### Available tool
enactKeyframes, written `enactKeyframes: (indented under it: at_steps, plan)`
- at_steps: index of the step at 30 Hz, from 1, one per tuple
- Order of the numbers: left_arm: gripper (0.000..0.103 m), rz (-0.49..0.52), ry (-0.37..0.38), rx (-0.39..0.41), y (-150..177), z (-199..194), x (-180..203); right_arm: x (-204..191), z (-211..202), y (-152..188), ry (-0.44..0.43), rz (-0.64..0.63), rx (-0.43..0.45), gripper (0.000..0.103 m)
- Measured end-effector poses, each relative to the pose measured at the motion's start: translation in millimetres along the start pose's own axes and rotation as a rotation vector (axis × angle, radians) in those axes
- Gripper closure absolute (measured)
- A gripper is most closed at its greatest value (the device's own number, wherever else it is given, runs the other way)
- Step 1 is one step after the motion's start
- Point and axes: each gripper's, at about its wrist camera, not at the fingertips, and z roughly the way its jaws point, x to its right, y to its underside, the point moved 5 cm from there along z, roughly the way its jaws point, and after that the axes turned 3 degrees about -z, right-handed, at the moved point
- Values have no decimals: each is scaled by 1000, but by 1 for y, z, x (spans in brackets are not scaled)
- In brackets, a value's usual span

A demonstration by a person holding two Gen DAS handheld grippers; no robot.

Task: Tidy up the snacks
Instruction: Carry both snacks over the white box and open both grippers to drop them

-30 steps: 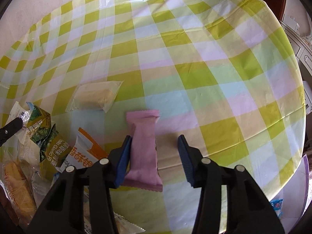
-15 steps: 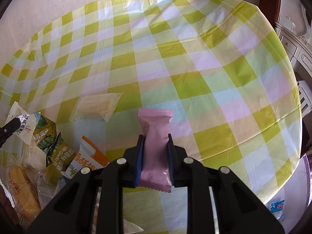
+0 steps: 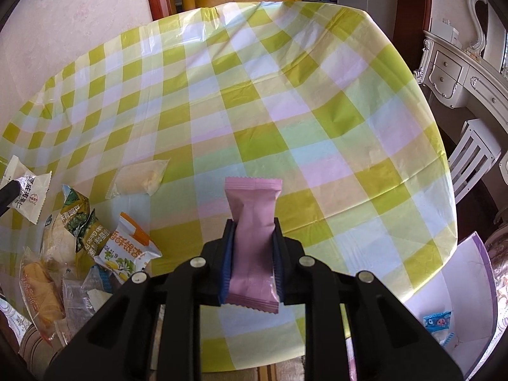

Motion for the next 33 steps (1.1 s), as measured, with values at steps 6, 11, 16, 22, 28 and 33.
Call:
enactKeyframes:
  at_steps: [6, 11, 16, 22, 28, 33]
  plan:
    - [85, 49, 100, -60, 23, 4, 50, 32, -18, 14, 38, 31, 5, 81]
    - [85, 103, 177, -124, 48, 11, 94, 69, -27, 29, 78, 74, -4, 81]
    - [85, 151, 257, -211, 79, 20, 138, 111, -35, 45, 135, 117, -11, 81]
    - [85, 207, 351, -366, 126, 38, 194, 160, -37, 68, 201, 176, -42, 81]
    - [84, 297, 402, -499, 175, 51, 241, 193, -37, 87, 259, 214, -67, 81]
    - [84, 366, 413, -556, 199, 55, 265, 210, -38, 97, 305, 235, -81, 80]
